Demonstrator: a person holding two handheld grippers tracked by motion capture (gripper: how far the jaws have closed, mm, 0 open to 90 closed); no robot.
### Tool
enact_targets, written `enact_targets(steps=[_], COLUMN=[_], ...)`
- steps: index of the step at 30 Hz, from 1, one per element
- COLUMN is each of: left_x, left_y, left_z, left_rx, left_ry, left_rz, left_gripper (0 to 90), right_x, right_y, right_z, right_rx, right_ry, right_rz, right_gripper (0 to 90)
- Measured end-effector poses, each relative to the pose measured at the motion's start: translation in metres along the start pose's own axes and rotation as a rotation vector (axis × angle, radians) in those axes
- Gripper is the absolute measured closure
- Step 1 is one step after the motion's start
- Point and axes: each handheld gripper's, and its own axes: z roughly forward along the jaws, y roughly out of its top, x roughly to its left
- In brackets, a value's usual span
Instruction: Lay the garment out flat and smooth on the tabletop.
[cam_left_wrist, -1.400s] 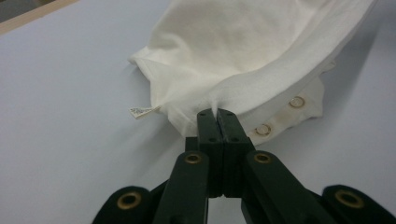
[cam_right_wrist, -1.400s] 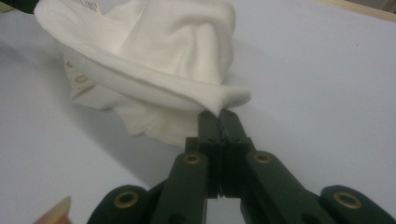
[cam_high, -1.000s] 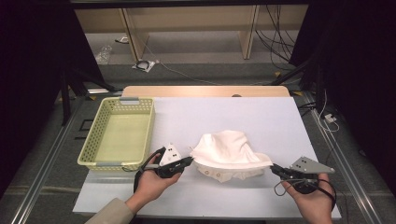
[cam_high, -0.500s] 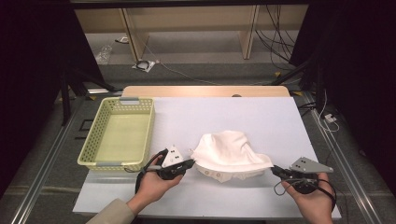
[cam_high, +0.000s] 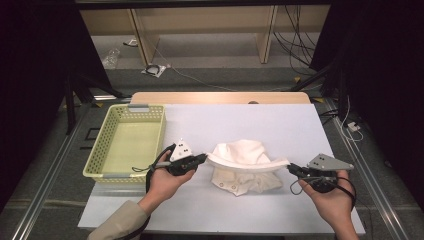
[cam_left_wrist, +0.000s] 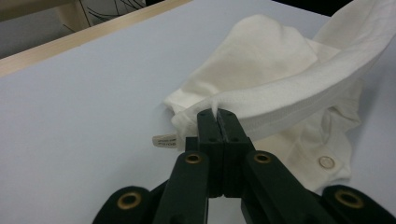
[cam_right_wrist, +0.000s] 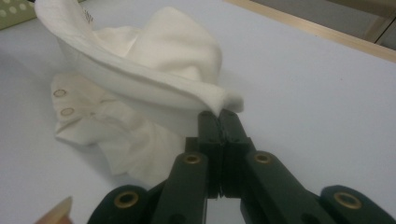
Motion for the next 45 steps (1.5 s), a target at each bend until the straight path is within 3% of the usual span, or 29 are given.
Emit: enact_targets(steps=[5, 8, 12, 14, 16, 20, 25, 27, 29, 31, 34, 36, 38, 41, 45], left_x=[0.006, 0.013, 0.022, 0.027, 0.027, 0.022, 0.02, 0.019, 0.013, 0.004, -0.017, -0.031, -0.04, -0.044, -0.043], left_y=[0.001, 0.008, 0.011, 0.008, 0.004, -0.002, -0.003, -0.003, -0.004, -0.007, -0.013, -0.018, -0.021, -0.026, -0.029], left_z=[0.01, 0.022, 0.044, 0.058, 0.067, 0.074, 0.053, 0.042, 0.031, 0.022, 0.018, 0.024, 0.031, 0.041, 0.046], left_rx=[0.01, 0.016, 0.042, 0.082, 0.115, 0.149, 0.156, 0.151, 0.154, 0.167, 0.219, 0.256, 0.283, 0.317, 0.336], left_ry=[0.019, 0.04, 0.068, 0.089, 0.099, 0.11, 0.145, 0.146, 0.135, 0.094, -0.037, -0.098, -0.118, -0.136, -0.123], left_rz=[-0.022, -0.035, -0.067, -0.069, -0.066, -0.06, -0.055, -0.046, -0.034, -0.022, -0.03, -0.002, 0.06, 0.067, 0.074], left_gripper=[89.1, 89.0, 88.7, 87.8, 81.9, 55.8, 35.1, 33.8, 33.4, 36.5, 43.8, 46.1, 49.2, 49.6, 52.4], right_x=[-0.01, -0.024, -0.038, -0.044, -0.048, -0.052, -0.053, -0.053, -0.051, -0.045, -0.03, -0.02, -0.011, -0.005, -0.002], right_y=[0.006, 0.019, 0.031, 0.03, 0.024, 0.011, 0.003, -0.002, -0.008, -0.014, -0.022, -0.025, -0.025, -0.023, -0.024], right_z=[0.01, 0.017, 0.041, 0.057, 0.073, 0.093, 0.076, 0.063, 0.05, 0.04, 0.033, 0.034, 0.038, 0.047, 0.057], right_rx=[0.012, -0.006, 0.027, 0.058, 0.099, 0.162, 0.178, 0.183, 0.186, 0.187, 0.202, 0.211, 0.226, 0.244, 0.29], right_ry=[-0.004, -0.012, -0.016, -0.021, -0.028, -0.036, -0.053, -0.068, -0.069, -0.045, 0.034, 0.079, 0.112, 0.137, 0.153], right_rz=[0.003, 0.026, 0.049, 0.067, 0.098, 0.138, 0.154, 0.156, 0.159, 0.153, 0.161, 0.145, 0.13, 0.112, 0.093], right_gripper=[89.7, 89.7, 89.7, 89.6, 88.8, 77.1, 64.0, 61.8, 61.2, 61.2, 61.4, 61.4, 61.3, 61.3, 66.3])
